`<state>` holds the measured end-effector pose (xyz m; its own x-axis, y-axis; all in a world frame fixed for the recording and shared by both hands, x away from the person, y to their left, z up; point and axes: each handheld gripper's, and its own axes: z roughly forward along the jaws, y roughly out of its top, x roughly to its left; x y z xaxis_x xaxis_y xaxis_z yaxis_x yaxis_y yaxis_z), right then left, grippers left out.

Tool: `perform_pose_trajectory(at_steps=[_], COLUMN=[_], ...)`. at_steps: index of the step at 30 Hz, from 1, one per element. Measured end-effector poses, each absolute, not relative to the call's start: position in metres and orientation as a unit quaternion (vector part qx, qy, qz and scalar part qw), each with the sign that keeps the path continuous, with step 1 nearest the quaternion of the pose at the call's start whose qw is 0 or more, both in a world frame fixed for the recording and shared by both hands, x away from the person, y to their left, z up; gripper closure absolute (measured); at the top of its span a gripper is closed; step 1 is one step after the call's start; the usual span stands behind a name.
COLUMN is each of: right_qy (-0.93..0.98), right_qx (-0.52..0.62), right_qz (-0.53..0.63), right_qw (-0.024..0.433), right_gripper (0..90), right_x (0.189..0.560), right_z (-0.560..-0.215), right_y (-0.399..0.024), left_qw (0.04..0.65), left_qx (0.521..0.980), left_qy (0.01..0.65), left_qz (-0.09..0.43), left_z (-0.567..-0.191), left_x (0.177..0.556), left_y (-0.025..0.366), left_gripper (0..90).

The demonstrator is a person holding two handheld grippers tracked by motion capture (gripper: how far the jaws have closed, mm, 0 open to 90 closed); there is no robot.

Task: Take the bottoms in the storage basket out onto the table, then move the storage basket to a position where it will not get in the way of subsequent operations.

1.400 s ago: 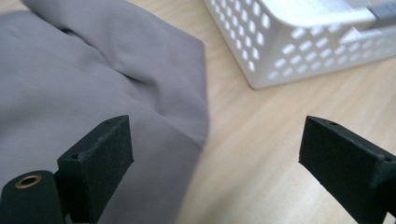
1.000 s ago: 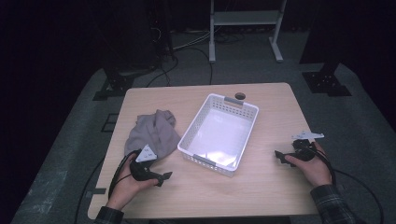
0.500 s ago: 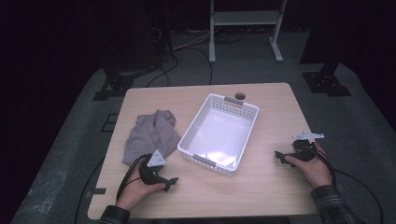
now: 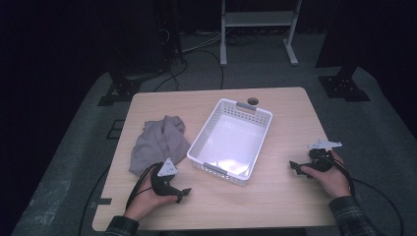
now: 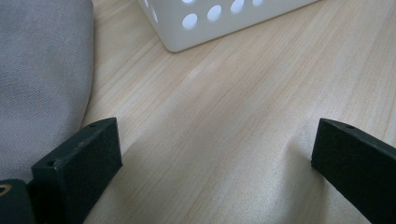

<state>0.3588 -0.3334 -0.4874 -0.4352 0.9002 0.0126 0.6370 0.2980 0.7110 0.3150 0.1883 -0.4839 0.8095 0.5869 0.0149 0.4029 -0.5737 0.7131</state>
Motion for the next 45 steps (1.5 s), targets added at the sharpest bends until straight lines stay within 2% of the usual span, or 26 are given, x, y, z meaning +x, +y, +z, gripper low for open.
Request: perform_pose_trajectory(at_steps=[1,2,3,16,28,30,31,32,45], right_qy=[0.784,0.784,0.784,0.78,0.771,0.771,0.771,0.767,0.764], right_qx=[0.49,0.49,0.493,0.498,0.488,0.486,0.484,0.482,0.465], right_qz=[0.326,0.326,0.324,0.336,0.37,0.372,0.375,0.384,0.41], right_qw=[0.196,0.196,0.193,0.174,0.176,0.175,0.176,0.177,0.177], right_gripper=[9.9,9.9,14.1,14.6,14.9,16.1,21.0,22.0,22.7], right_x=[0.358,0.358,0.359,0.362,0.365,0.365,0.365,0.365,0.37], right_z=[-0.485,-0.485,-0.482,-0.473,-0.455,-0.453,-0.451,-0.446,-0.424], right_y=[-0.334,-0.334,-0.334,-0.331,-0.324,-0.323,-0.323,-0.322,-0.307], left_qw=[0.366,0.366,0.366,0.365,0.365,0.365,0.365,0.365,0.365], left_qx=[0.878,0.878,0.878,0.877,0.877,0.877,0.877,0.877,0.877], left_qy=[0.282,0.282,0.282,0.286,0.286,0.286,0.286,0.286,0.287], left_qz=[0.126,0.126,0.126,0.127,0.127,0.127,0.127,0.127,0.128], left_z=[-0.484,-0.484,-0.484,-0.484,-0.484,-0.484,-0.484,-0.484,-0.484], left_x=[0.315,0.315,0.315,0.315,0.315,0.315,0.315,0.315,0.315], left_y=[0.188,0.188,0.188,0.188,0.188,0.188,0.188,0.188,0.188], left_gripper=[0.4,0.4,0.4,0.4,0.4,0.4,0.4,0.4,0.3])
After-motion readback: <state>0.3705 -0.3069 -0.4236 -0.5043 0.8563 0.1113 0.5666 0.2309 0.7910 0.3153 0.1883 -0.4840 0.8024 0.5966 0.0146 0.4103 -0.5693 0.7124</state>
